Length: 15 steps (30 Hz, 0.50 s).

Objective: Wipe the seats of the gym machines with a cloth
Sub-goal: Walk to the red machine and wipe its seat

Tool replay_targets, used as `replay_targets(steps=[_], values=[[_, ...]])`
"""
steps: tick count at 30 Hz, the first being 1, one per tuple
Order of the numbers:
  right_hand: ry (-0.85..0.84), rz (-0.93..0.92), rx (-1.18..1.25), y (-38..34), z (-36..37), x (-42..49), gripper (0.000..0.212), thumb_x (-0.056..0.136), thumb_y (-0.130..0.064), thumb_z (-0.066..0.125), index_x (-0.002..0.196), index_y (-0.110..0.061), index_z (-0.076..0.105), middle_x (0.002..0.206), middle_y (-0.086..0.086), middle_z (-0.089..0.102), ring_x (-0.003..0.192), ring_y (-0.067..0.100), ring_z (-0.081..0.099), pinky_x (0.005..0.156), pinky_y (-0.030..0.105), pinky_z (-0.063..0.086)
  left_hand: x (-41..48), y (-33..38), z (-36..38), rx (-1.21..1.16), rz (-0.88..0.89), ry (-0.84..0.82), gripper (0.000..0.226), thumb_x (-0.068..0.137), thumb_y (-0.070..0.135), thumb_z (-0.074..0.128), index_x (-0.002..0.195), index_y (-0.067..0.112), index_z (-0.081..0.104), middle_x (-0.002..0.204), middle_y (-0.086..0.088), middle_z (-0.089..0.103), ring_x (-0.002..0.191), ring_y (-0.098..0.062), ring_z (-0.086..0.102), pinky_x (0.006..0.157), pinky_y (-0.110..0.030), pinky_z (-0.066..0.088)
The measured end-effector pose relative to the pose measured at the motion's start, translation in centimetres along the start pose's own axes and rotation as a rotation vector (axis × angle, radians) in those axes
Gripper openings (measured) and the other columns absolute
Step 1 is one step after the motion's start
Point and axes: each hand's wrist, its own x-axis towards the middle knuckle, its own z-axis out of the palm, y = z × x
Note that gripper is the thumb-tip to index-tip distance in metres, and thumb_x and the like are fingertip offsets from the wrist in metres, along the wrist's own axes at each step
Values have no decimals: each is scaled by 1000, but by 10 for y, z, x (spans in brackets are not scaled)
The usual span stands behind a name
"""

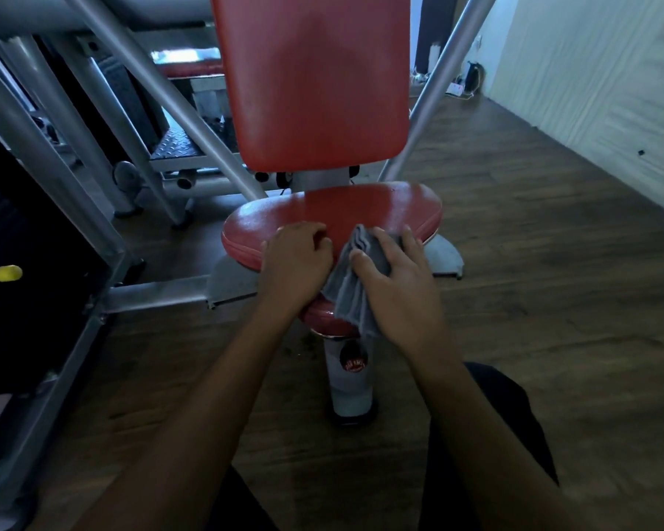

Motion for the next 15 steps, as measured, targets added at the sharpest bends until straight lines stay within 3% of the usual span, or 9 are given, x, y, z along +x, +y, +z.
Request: replay_targets(steps=[4, 6, 9, 11, 13, 15], values=[[107, 31, 335, 18, 15, -29, 70, 91, -59, 49, 153, -34, 27, 158, 1, 29, 139, 17, 41, 108, 44, 46, 3, 4, -3, 34, 90, -45, 34, 95, 20, 51, 127, 18, 63, 133, -4, 61, 125, -20, 52, 114, -42, 32], [110, 52, 380, 19, 14, -19, 76, 87, -63, 50, 153, -32, 27, 153, 2, 39, 132, 15, 49, 105, 41, 48, 11, 9, 0, 52, 137, -106, 34, 95, 20, 52, 127, 19, 63, 135, -2, 60, 125, -19, 53, 112, -32, 34], [57, 151, 481, 18, 4, 5, 74, 89, -57, 52, 153, -31, 28, 145, -3, 50, 124, 7, 55, 104, 34, 48, 24, 19, 7, 70, 203, -175, 33, 93, 18, 54, 125, 17, 65, 131, -4, 63, 121, -21, 56, 106, -31, 40], [36, 169, 555, 26, 4, -6, 48, 99, -41, 52, 144, -35, 37, 123, -7, 62, 99, -6, 65, 81, 15, 54, 31, 22, 12, 89, 218, -189, 33, 93, 18, 53, 123, 17, 65, 130, -5, 63, 120, -22, 57, 107, -35, 41], [-4, 162, 598, 26, 4, -18, 39, 101, -34, 51, 138, -37, 40, 114, -9, 64, 88, -4, 68, 68, 11, 52, 39, 24, 17, 125, 224, -194, 33, 94, 20, 52, 124, 18, 64, 131, -4, 62, 121, -22, 56, 108, -38, 40], [-4, 179, 570, 29, 2, 5, 51, 101, -40, 50, 148, -30, 33, 128, -4, 61, 100, 3, 65, 81, 18, 52, 47, 25, 21, 146, 228, -203, 33, 94, 22, 53, 126, 19, 63, 133, -3, 61, 122, -21, 55, 107, -35, 39]])
